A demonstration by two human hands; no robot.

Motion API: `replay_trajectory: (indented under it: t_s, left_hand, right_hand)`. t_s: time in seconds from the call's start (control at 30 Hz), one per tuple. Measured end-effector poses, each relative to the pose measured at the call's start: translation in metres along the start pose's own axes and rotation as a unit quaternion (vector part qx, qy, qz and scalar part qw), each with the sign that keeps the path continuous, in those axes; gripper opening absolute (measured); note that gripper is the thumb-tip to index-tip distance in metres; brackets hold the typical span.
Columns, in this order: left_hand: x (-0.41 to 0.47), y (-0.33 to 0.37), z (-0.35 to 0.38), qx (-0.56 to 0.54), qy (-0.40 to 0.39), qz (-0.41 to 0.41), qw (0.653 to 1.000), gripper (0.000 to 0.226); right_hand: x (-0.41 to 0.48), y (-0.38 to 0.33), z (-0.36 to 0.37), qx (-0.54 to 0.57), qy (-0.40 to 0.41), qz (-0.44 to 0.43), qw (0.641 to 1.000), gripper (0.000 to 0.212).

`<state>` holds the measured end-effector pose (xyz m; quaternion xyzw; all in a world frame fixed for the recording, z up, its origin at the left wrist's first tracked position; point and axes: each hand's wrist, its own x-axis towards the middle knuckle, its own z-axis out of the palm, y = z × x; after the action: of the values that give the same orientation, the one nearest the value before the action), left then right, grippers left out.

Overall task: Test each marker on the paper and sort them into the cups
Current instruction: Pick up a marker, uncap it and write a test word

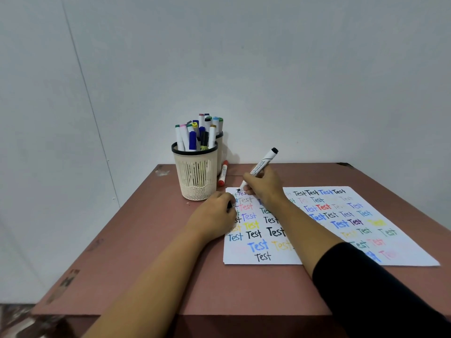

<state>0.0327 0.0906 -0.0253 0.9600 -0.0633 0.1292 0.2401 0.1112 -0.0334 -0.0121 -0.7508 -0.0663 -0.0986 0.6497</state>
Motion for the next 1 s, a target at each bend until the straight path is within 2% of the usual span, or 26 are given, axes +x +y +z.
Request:
replay_trajectory:
  t_s: [0.07,0.3,0.47,0.67,1.0]
  left_hand:
    - [0.0002,0.0002,-0.0004,-0.001,-0.002,0.000,1.000,0.031]
    - [-0.0004,0.0008,-0.0010,-0.001,-0.005,0.001,1.000,0.032]
    - [0.0000,0.0012,-0.0009,0.000,-0.003,-0.001,1.000,0.032]
    - [-0.0003,0.0011,-0.0010,0.002,-0.003,-0.003,1.000,0.032]
    - [-0.0004,0.0014,-0.0015,-0.003,-0.005,-0.001,1.000,0.032]
  right_hand:
    - [0.0007,-0.0007,-0.0009,0.004,0.021,0.007,1.000,0.015]
    - [0.0009,0.0022,0.0008,-0.048,0.020,-0.010,0.999,0.015]
    - [0.0012,0.0019,0.0002,-0.025,0.006,-0.003,1.000,0.016]
    - [0.0047,0.0059,0.0020,-0.046,0.052,-0.020,0.997,0.016]
    - [0.0025,0.0041,0.0000,-0.046,0.039,-0.023,0.998,0.020]
